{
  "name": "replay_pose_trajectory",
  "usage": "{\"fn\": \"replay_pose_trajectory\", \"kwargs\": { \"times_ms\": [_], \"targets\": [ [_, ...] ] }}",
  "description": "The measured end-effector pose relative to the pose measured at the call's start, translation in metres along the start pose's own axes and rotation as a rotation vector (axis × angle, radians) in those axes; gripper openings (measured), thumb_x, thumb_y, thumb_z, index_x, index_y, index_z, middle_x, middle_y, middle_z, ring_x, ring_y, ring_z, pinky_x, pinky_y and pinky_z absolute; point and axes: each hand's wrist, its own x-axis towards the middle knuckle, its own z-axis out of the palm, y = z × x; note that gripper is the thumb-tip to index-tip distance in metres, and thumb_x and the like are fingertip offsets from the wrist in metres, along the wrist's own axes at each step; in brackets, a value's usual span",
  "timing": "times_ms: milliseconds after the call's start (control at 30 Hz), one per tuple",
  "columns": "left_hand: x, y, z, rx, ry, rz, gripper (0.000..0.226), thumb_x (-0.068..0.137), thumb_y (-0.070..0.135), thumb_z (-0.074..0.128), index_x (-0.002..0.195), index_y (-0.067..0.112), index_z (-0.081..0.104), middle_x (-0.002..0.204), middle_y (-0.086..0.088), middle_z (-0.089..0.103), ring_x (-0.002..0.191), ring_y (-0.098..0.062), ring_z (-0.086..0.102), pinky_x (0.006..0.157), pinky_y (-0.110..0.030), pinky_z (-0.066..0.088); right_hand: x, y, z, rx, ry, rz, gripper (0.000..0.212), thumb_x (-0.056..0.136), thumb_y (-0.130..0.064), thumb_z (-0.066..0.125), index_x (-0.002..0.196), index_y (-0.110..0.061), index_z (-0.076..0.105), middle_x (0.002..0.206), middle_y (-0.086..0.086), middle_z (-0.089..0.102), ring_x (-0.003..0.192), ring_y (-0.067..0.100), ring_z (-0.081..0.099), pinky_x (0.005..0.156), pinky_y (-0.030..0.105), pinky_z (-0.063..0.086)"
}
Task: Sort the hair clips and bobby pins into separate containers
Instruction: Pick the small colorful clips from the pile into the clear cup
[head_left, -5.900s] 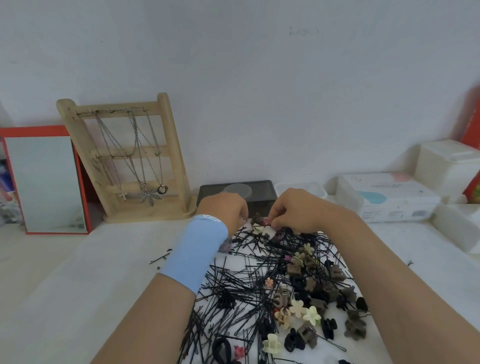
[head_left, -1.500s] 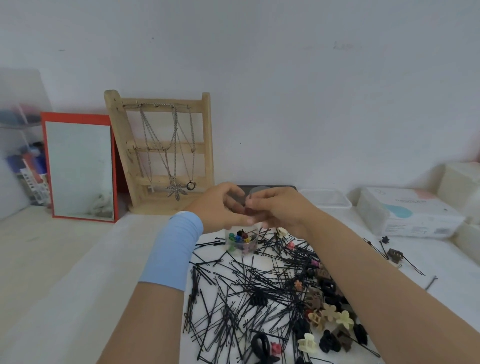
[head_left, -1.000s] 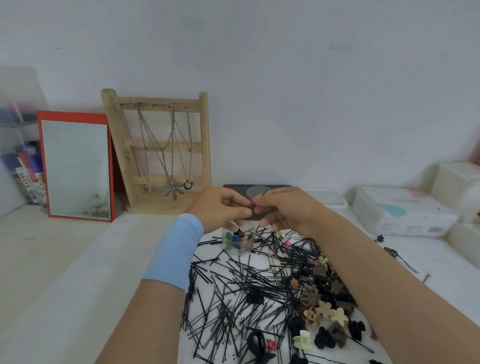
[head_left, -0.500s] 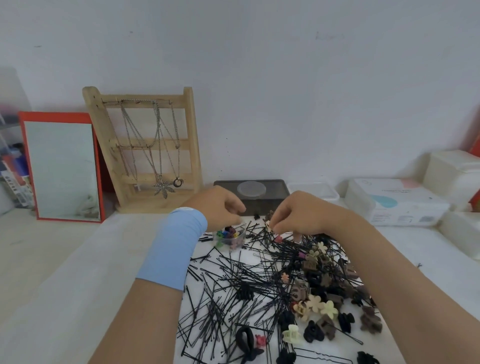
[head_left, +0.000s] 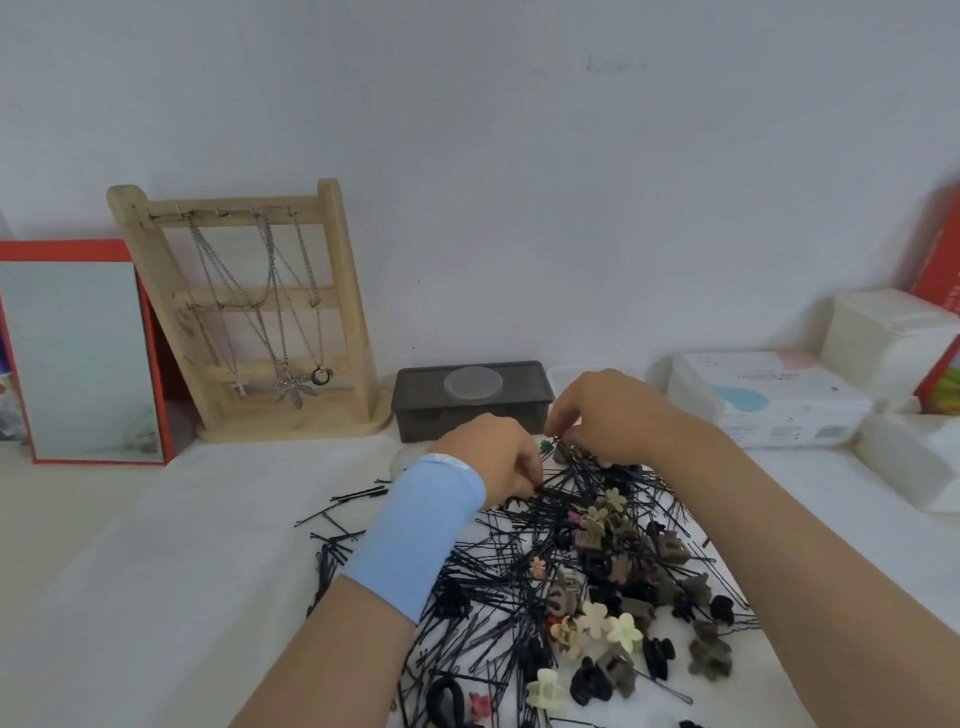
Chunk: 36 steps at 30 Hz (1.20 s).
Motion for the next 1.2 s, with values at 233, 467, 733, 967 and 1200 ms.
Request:
{"fn": "replay_pose_trajectory", "kwargs": {
  "times_ms": [233,467,733,967,1200],
  "targets": [
    [-0.005,-0.025,-0.020,-0.135,0.275,-0.096,0.008,0.089,0.026,0.069,0.094,0.031,0.065,0.089,0.018,0.061,0.087,-0.007,0.060,0.080,-0.025,0.048,0.016,-0.012,0.022,-0.257,-0.013,-0.046,0.019,0.091,-0.018,0.057,0.092,-0.028,0.073,0.092,-0.003,0.070,0.084,0.021,0.066,0.074,0.036,0.057],
    [-0.021,-0.044,-0.040,-0.173,0.270,-0.158,0.010,0.091,0.025,0.067,0.095,0.033,0.071,0.094,0.015,0.066,0.089,-0.005,0.061,0.084,-0.024,0.048,0.021,-0.028,0.030,-0.369,0.018,-0.041,0.014,0.087,-0.011,0.061,0.081,-0.021,0.068,0.078,-0.004,0.066,0.072,0.018,0.063,0.064,0.030,0.053],
    [-0.047,-0.066,-0.052,-0.191,0.098,-0.179,0.022,0.088,0.034,0.072,0.110,0.036,0.069,0.097,0.021,0.063,0.089,0.005,0.057,0.071,-0.012,0.037,0.017,-0.031,0.026,-0.167,-0.056,-0.015,0.019,0.086,-0.021,0.069,0.101,-0.030,0.076,0.100,-0.009,0.072,0.088,0.014,0.065,0.074,0.030,0.055],
    [-0.045,-0.081,-0.037,-0.245,-0.086,-0.234,0.090,0.063,0.044,0.090,0.140,0.033,0.044,0.133,0.012,0.053,0.118,-0.013,0.054,0.106,-0.036,0.043,0.005,-0.044,-0.003,-0.010,-0.053,-0.017,0.015,0.083,-0.044,0.061,0.088,-0.034,0.071,0.089,-0.017,0.066,0.087,0.008,0.063,0.082,0.031,0.053],
    [-0.040,-0.078,-0.031,-0.320,-0.035,-0.173,0.095,0.062,0.038,0.091,0.141,0.024,0.041,0.130,0.009,0.057,0.112,-0.012,0.057,0.103,-0.036,0.046,0.008,-0.086,-0.005,0.446,0.009,-0.169,0.011,0.083,-0.023,0.072,0.093,-0.024,0.075,0.084,-0.007,0.072,0.056,0.006,0.066,0.055,0.033,0.058]
  ]
}}
